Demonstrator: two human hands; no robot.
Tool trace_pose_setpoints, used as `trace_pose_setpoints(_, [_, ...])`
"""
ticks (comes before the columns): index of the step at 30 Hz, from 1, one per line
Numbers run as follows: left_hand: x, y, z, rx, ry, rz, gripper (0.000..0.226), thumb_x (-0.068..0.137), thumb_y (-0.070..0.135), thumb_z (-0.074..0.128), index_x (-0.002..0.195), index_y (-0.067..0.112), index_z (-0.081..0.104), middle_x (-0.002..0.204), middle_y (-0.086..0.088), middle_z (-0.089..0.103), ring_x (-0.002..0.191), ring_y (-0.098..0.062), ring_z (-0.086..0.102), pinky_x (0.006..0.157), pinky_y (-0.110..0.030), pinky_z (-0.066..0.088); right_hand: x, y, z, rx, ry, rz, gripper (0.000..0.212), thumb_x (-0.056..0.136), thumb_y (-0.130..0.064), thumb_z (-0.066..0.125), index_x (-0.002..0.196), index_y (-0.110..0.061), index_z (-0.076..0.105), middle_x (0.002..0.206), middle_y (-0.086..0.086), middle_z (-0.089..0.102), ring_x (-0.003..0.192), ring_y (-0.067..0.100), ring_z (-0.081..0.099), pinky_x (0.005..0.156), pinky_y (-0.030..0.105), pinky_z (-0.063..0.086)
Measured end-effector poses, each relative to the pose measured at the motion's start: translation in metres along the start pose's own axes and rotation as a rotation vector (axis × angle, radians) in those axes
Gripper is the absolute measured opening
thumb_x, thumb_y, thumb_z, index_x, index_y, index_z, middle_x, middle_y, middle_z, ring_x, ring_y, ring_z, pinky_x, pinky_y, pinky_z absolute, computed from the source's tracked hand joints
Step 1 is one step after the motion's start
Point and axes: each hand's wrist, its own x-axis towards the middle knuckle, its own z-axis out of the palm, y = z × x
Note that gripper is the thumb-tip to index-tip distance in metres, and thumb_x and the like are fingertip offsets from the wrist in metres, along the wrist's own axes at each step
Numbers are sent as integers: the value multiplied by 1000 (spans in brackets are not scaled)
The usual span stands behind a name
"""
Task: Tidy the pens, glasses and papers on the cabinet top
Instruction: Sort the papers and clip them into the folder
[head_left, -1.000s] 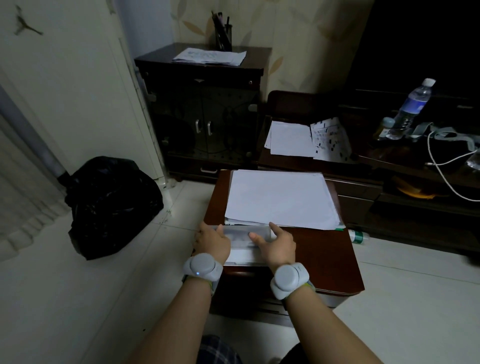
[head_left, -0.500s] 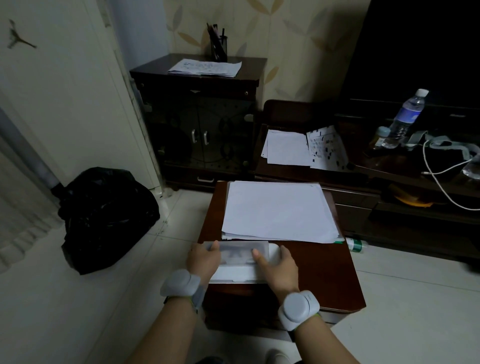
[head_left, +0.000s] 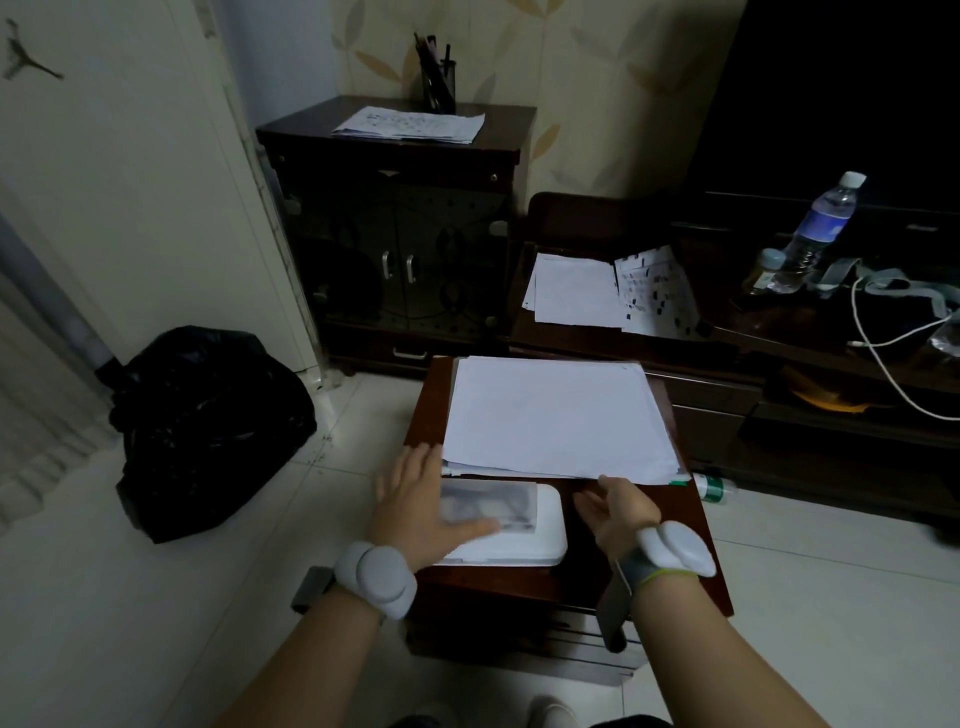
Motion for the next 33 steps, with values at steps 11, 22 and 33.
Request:
trace_pose_setpoints(11, [24,21,1,473,-243,276,98,54,54,83,128,13,33,129,-3,41,120,-21,39,102,-33,29,3,-15,17,-8,-32,103,29,95,-4,47,124,0,48,83,12,46,88,23,57,104,38,43])
trace_pose_setpoints(22, [30,25,-2,482,-297,274,87,61,37,81,129,11,33,127,-4,42,118,-22,41,98,-33,31,21,-13,26,-120,-19,164,19,95,-10,48,111,-1,55,89,12,55,86,23,58,80,29,48])
trace_pose_setpoints(33, [34,21,-7,444,-259,290,75,58,36,81,117,14,40,116,-3,48,105,-21,46,90,-31,34,38,3,17,-93,-45,68,25,96,-3,45,73,-4,53,62,11,62,61,18,58,44,18,52])
